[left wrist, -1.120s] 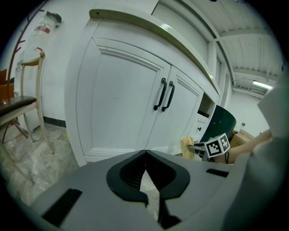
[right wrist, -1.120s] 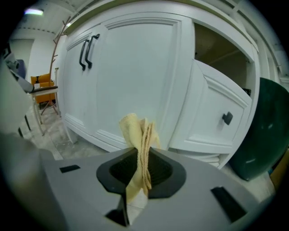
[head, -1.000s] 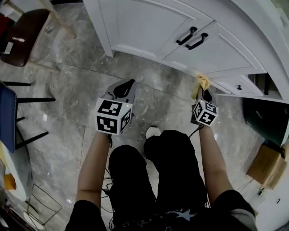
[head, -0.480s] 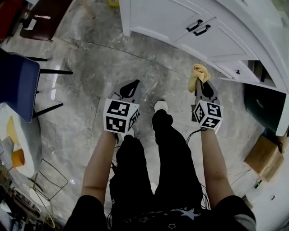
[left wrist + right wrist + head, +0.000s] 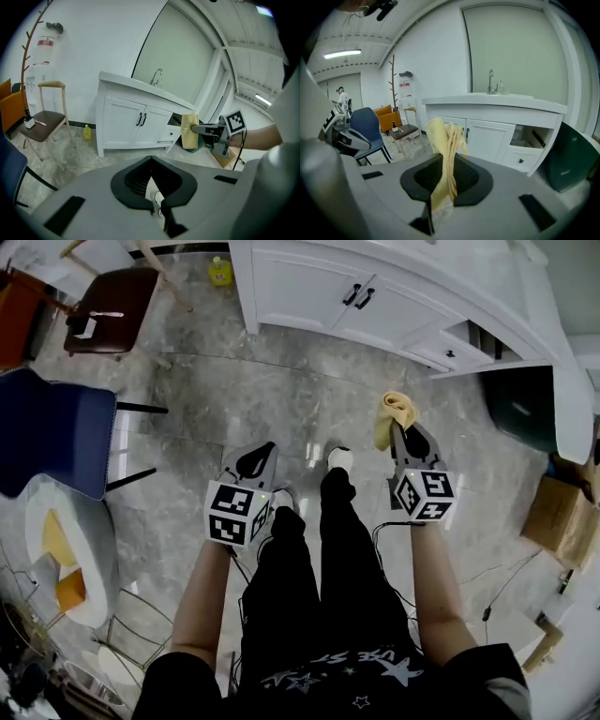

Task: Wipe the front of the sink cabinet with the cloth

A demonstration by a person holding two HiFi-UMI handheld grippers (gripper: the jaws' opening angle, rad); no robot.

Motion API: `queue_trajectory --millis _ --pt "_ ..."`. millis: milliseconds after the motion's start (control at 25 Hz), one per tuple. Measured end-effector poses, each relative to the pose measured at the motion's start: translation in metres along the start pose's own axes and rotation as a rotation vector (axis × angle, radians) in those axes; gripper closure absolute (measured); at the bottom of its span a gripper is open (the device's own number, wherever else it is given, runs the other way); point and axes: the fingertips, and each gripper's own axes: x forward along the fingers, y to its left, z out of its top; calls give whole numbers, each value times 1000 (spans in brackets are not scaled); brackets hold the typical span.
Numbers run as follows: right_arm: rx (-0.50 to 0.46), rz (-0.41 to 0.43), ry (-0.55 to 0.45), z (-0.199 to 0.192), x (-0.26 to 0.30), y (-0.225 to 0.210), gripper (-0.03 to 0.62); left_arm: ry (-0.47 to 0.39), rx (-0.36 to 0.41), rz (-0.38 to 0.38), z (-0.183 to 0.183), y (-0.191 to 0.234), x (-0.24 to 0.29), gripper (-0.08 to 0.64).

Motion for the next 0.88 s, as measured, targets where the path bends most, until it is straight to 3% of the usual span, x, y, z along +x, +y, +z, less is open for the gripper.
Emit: queue_trajectory --millis 400,640,880 --pt "61 -42 -39 27 -84 24 531 -25 34 -53 33 -75 -49 544" --pt "50 -46 -77 43 -145 7 531 -1 99 -53 31 -120 -69 545" --pt "37 -42 -128 44 -213 -20 531 -78 140 -19 51 -186 -85 543"
